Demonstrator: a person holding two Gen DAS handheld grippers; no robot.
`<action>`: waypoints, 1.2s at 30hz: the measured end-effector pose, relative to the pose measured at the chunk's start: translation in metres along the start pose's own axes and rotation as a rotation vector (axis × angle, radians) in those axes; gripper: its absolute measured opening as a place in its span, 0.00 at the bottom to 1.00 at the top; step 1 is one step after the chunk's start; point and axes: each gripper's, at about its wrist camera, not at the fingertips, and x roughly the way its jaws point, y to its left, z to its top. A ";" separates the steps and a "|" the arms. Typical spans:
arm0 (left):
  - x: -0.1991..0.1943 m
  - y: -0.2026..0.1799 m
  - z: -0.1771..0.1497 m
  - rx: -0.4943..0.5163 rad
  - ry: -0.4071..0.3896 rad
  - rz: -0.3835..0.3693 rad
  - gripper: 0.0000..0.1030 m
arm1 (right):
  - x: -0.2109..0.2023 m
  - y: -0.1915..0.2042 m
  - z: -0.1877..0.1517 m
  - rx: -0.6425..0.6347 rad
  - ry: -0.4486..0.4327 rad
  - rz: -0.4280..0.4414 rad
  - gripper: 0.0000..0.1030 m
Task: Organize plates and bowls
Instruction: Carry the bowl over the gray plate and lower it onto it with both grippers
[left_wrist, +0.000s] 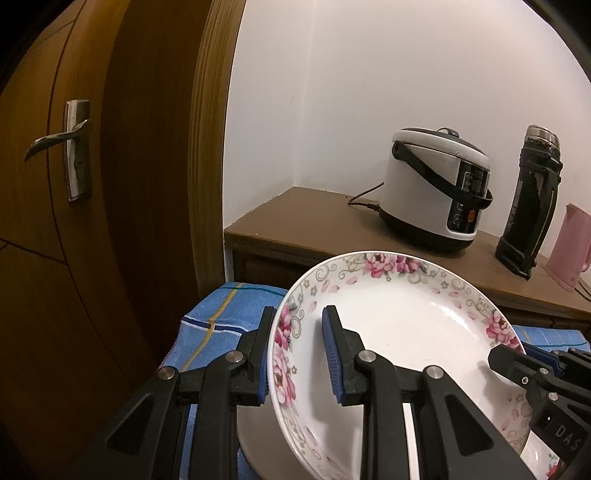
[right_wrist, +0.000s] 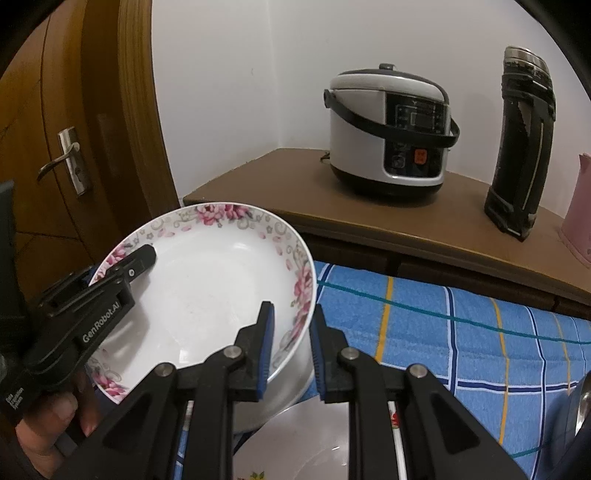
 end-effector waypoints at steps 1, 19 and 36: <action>0.000 -0.001 0.000 0.008 -0.005 0.008 0.27 | 0.001 0.000 0.000 -0.002 0.004 -0.003 0.19; 0.019 0.001 -0.007 0.003 0.063 0.015 0.28 | 0.014 0.000 0.005 0.005 0.039 0.005 0.19; 0.028 0.008 -0.008 -0.033 0.123 0.021 0.28 | 0.026 0.005 0.007 -0.027 0.080 0.003 0.19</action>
